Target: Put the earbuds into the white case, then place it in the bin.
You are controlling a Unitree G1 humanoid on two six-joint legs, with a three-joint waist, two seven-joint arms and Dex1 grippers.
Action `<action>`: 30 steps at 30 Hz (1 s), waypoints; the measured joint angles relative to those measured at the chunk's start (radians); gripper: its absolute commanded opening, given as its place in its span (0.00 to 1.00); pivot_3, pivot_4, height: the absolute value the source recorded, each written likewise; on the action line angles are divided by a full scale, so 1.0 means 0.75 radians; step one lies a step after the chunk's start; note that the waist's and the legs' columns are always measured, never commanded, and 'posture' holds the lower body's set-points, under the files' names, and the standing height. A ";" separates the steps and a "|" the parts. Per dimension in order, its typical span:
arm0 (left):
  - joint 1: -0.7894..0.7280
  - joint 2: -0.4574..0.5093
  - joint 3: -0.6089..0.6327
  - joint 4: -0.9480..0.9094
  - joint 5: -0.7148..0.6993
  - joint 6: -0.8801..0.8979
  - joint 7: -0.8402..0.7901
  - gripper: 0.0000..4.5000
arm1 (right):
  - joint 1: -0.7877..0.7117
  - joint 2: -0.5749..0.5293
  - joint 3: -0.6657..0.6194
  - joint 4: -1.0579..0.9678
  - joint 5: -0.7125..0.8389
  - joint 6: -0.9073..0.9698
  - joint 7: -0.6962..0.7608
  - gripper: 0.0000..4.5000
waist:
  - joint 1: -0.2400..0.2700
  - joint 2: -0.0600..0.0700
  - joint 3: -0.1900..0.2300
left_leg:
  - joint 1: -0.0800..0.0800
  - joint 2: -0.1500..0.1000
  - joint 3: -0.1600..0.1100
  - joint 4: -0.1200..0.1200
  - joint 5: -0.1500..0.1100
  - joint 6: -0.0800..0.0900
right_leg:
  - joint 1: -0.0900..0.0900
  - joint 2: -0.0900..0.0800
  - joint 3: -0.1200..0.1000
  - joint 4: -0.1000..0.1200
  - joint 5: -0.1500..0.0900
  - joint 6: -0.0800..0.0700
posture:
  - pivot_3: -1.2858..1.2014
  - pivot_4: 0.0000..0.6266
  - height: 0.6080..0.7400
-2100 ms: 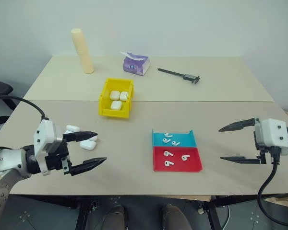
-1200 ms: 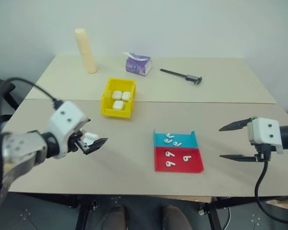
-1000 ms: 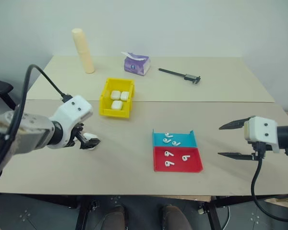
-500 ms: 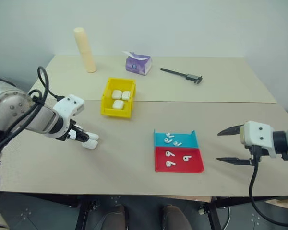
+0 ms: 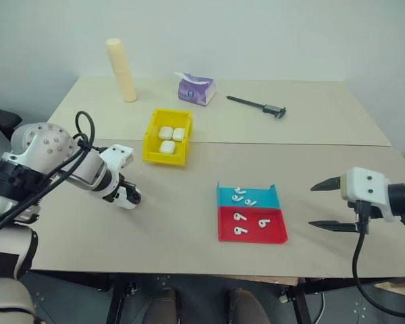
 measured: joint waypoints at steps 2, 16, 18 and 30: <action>0.001 -0.001 -0.005 0.007 -0.017 0.000 0.025 1.00 | 0.000 0.000 0.000 -0.001 0.000 0.005 -0.001 1.00 | 0.000 0.000 0.000 | -0.001 0.000 0.000 0.000 0.000 0.000 | 0.000 0.000 0.000 0.000 0.000 0.000 | 0.52 0.24 1.00; 0.048 -0.013 -0.041 0.005 0.007 0.000 0.056 1.00 | 0.051 0.000 -0.013 -0.055 -0.001 0.051 -0.054 1.00 | 0.001 0.000 0.000 | -0.001 -0.001 0.000 0.000 0.001 -0.001 | 0.000 0.000 -0.001 -0.001 0.000 0.000 | 0.52 0.24 1.00; 0.048 -0.041 -0.052 0.007 0.047 0.000 0.041 1.00 | 0.070 0.000 -0.019 -0.061 -0.001 0.060 -0.058 1.00 | 0.001 0.000 0.000 | -0.001 -0.001 0.000 0.000 0.001 -0.001 | 0.000 0.000 -0.001 -0.001 0.000 0.000 | 0.52 0.24 1.00; 0.001 -0.119 -0.062 0.048 0.279 0.000 -0.122 1.00 | 0.145 0.000 -0.058 -0.113 -0.002 0.079 -0.089 1.00 | 0.001 0.000 0.000 | 0.000 -0.001 0.000 0.000 0.001 -0.001 | 0.001 0.000 -0.002 -0.001 0.000 0.000 | 0.52 0.24 1.00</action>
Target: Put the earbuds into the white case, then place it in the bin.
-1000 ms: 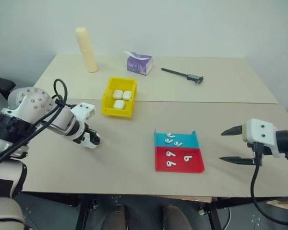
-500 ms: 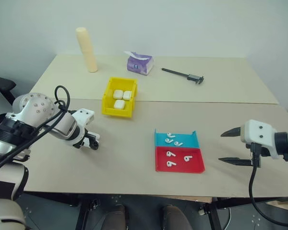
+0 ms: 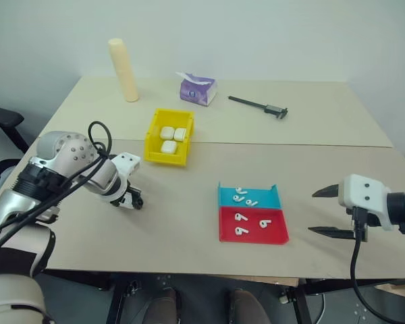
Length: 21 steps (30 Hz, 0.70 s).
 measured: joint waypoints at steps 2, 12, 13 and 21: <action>0.000 -0.003 0.000 0.000 0.019 0.000 -0.025 1.00 | 0.002 0.000 0.000 -0.004 0.000 0.001 -0.004 1.00 | 0.000 0.000 0.000 | 0.000 0.000 0.000 0.000 0.000 0.000 | 0.001 0.000 0.000 0.000 0.000 0.000 | 0.52 0.24 1.00; 0.000 -0.003 -0.016 0.000 0.077 0.000 -0.131 0.62 | 0.003 0.000 0.000 -0.014 -0.010 0.009 -0.025 1.00 | -0.002 0.001 -0.001 | 0.002 0.000 -0.001 0.000 0.000 0.000 | 0.001 0.000 0.000 0.001 0.000 0.000 | 0.52 0.24 1.00; 0.000 -0.004 -0.016 0.002 0.084 0.000 -0.138 0.62 | 0.003 0.000 0.001 -0.014 -0.014 0.009 -0.026 1.00 | -0.002 0.001 -0.001 | 0.002 0.000 -0.001 0.000 0.000 0.000 | 0.001 0.000 0.000 0.001 0.000 0.000 | 0.52 0.24 1.00; 0.000 -0.007 -0.014 -0.041 0.138 0.000 -0.181 0.62 | 0.002 0.000 0.003 -0.014 -0.028 0.009 -0.027 1.00 | -0.001 0.001 -0.001 | 0.001 0.000 -0.001 0.000 0.000 0.000 | 0.001 0.000 0.000 0.000 0.000 0.000 | 0.52 0.24 1.00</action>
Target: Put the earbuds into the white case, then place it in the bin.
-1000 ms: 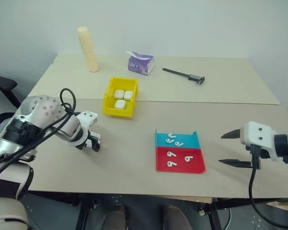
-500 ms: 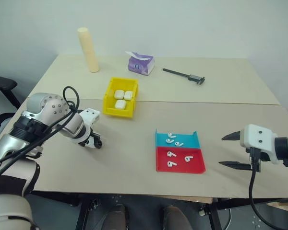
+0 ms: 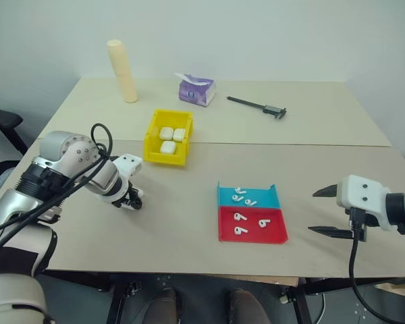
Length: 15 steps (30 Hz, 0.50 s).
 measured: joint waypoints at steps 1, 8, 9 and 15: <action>-0.001 0.000 0.002 -0.005 0.007 0.000 -0.006 0.62 | -0.001 0.000 0.000 0.000 0.000 0.000 0.000 1.00 | 0.000 0.000 0.000 | -0.001 0.000 0.000 0.000 0.000 0.000 | -0.001 0.000 0.000 0.000 0.000 0.000 | 0.52 0.24 1.00; -0.141 0.107 0.046 -0.256 0.096 -0.011 -0.171 0.62 | -0.096 -0.046 -0.003 0.011 0.030 0.006 0.047 1.00 | -0.002 -0.003 0.002 | -0.005 0.000 0.000 0.000 0.000 0.000 | -0.004 0.000 0.000 -0.002 0.000 0.000 | 0.52 0.24 1.00; -0.137 0.123 0.073 -0.324 0.125 -0.034 -0.209 0.62 | -0.123 -0.058 -0.003 0.011 0.034 0.011 0.058 1.00 | -0.003 -0.003 0.002 | -0.004 0.000 0.000 0.000 0.000 0.000 | -0.003 0.000 0.000 -0.001 0.000 0.000 | 0.52 0.24 1.00; 0.370 0.203 0.333 -0.850 0.460 -0.771 -0.657 0.62 | -0.366 -0.168 0.102 -0.044 0.136 0.193 0.124 1.00 | -0.014 0.001 0.001 | 0.000 0.002 0.006 -0.001 0.007 -0.012 | -0.002 0.000 0.000 0.000 0.000 -0.001 | 0.52 0.24 1.00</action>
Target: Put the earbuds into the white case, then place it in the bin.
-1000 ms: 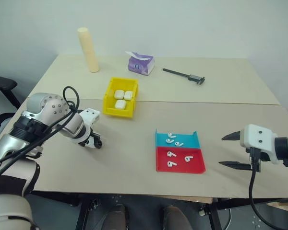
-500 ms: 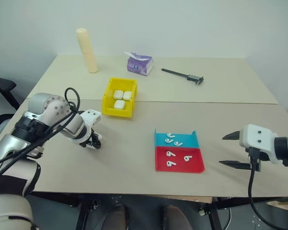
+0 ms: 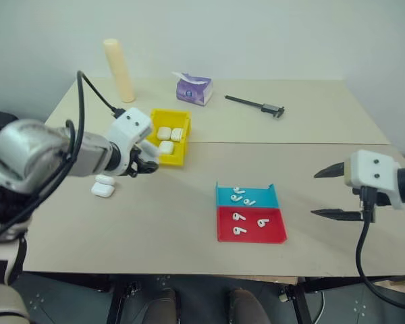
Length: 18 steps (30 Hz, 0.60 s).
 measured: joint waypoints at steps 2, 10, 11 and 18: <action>0.206 -0.091 0.071 -0.061 0.153 -0.321 -0.093 0.62 | -0.074 -0.030 0.061 -0.036 0.018 0.058 0.026 1.00 | 0.005 0.002 -0.001 | 0.001 0.000 0.002 0.000 -0.004 0.008 | 0.001 -0.001 0.000 -0.001 0.000 -0.001 | 0.52 0.24 1.00; 0.695 -0.604 0.144 0.030 0.579 -1.382 -0.348 0.62 | -0.397 -0.017 0.420 -0.204 0.005 0.293 0.084 1.00 | 0.012 0.002 -0.002 | -0.003 0.000 0.000 0.002 -0.008 0.014 | -0.002 -0.002 0.002 -0.003 0.001 0.000 | 0.52 0.24 1.00; 0.734 -0.676 0.146 0.069 0.596 -1.476 -0.375 0.62 | -0.450 0.011 0.482 -0.225 -0.010 0.348 0.079 1.00 | 0.011 0.002 -0.002 | -0.003 0.001 0.000 0.002 -0.009 0.014 | -0.002 -0.002 0.002 -0.003 0.001 0.000 | 0.52 0.24 1.00; 0.860 -0.767 0.158 0.228 0.619 -1.787 -0.650 0.62 | -0.664 0.215 0.839 -0.349 -0.123 0.728 -0.052 1.00 | 0.010 0.003 -0.003 | -0.004 0.001 -0.002 0.002 -0.008 0.014 | -0.004 -0.001 0.001 -0.001 0.001 0.000 | 0.52 0.24 1.00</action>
